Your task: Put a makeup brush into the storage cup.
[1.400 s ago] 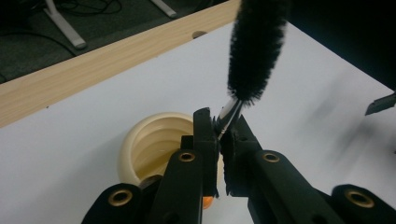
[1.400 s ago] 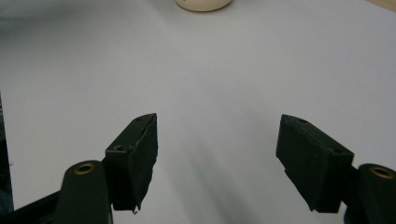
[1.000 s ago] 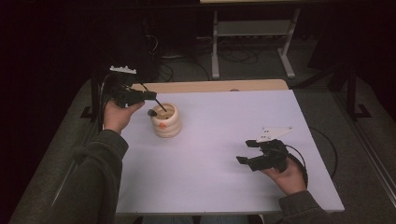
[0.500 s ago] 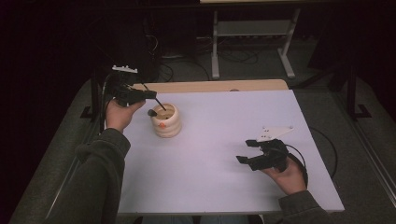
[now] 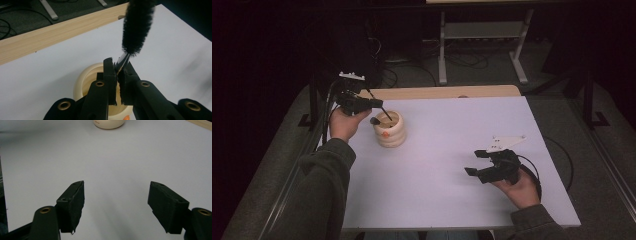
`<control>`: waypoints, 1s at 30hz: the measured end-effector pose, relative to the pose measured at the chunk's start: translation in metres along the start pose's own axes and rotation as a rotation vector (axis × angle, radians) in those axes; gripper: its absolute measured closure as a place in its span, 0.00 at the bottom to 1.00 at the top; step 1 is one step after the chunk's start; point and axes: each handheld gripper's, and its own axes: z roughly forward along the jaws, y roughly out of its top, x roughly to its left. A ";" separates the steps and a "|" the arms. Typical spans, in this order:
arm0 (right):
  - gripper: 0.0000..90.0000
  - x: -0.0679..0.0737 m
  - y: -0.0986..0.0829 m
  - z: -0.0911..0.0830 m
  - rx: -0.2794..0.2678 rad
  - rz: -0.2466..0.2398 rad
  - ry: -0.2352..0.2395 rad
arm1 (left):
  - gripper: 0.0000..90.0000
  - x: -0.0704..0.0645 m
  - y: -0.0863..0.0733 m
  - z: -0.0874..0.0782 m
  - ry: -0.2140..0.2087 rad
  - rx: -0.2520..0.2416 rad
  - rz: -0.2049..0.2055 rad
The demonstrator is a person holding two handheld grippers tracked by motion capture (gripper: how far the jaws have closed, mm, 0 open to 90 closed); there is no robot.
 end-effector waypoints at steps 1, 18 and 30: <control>0.31 0.000 0.000 0.000 0.000 -0.003 0.001 | 0.94 0.000 -0.001 0.001 0.000 0.005 0.005; 0.31 0.002 0.000 0.002 0.008 -0.006 0.003 | 0.94 0.001 -0.015 0.016 -0.004 0.042 -0.009; 0.31 0.000 0.000 -0.001 -0.003 -0.001 0.000 | 0.94 -0.005 -0.023 0.024 -0.010 0.066 0.019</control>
